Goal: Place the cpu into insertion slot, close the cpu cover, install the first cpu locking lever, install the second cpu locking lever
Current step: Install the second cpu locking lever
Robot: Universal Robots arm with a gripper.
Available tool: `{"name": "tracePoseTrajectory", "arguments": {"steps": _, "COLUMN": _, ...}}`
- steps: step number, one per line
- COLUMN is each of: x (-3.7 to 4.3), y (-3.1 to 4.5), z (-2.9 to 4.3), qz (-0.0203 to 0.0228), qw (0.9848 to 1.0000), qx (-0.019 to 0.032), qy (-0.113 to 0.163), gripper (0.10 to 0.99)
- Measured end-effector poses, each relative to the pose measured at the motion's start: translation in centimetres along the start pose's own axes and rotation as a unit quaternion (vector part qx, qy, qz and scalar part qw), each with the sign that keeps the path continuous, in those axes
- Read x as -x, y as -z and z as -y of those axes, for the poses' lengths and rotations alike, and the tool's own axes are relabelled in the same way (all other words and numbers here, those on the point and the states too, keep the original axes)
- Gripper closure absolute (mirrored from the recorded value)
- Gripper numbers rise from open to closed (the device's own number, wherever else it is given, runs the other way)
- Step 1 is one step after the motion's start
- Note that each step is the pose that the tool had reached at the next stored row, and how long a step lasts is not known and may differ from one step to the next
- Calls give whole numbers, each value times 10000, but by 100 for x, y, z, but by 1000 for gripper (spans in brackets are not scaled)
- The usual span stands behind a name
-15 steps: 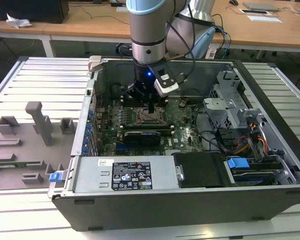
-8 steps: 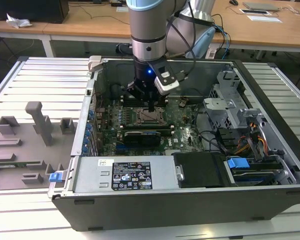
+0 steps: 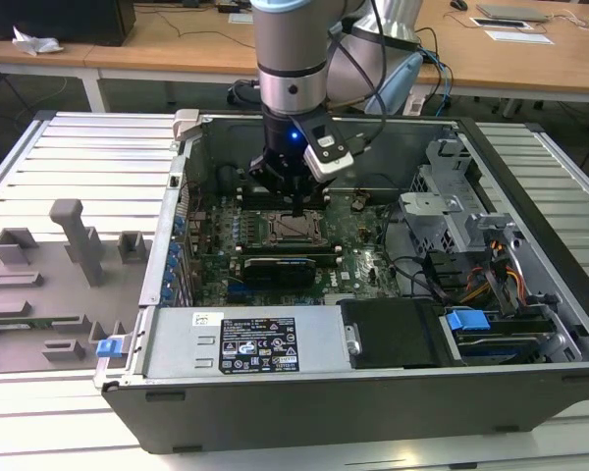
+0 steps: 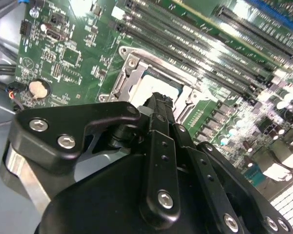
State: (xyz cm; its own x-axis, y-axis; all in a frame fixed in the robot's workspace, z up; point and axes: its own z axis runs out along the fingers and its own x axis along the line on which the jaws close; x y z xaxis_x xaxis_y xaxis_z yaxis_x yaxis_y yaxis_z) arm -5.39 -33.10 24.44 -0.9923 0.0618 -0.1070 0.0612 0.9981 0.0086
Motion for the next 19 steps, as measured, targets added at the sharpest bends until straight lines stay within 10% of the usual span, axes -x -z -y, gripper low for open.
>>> {"name": "tracePoseTrajectory", "arguments": {"steps": 10, "x": 11, "y": 0, "z": 264, "qz": 0, "qw": 10000, "qx": 1, "qy": 1, "gripper": 980}}
{"name": "tracePoseTrajectory", "arguments": {"steps": 19, "x": -69, "y": -60, "z": 277, "qz": -7, "qw": 9999, "qx": 105, "qy": -11, "gripper": 980}}
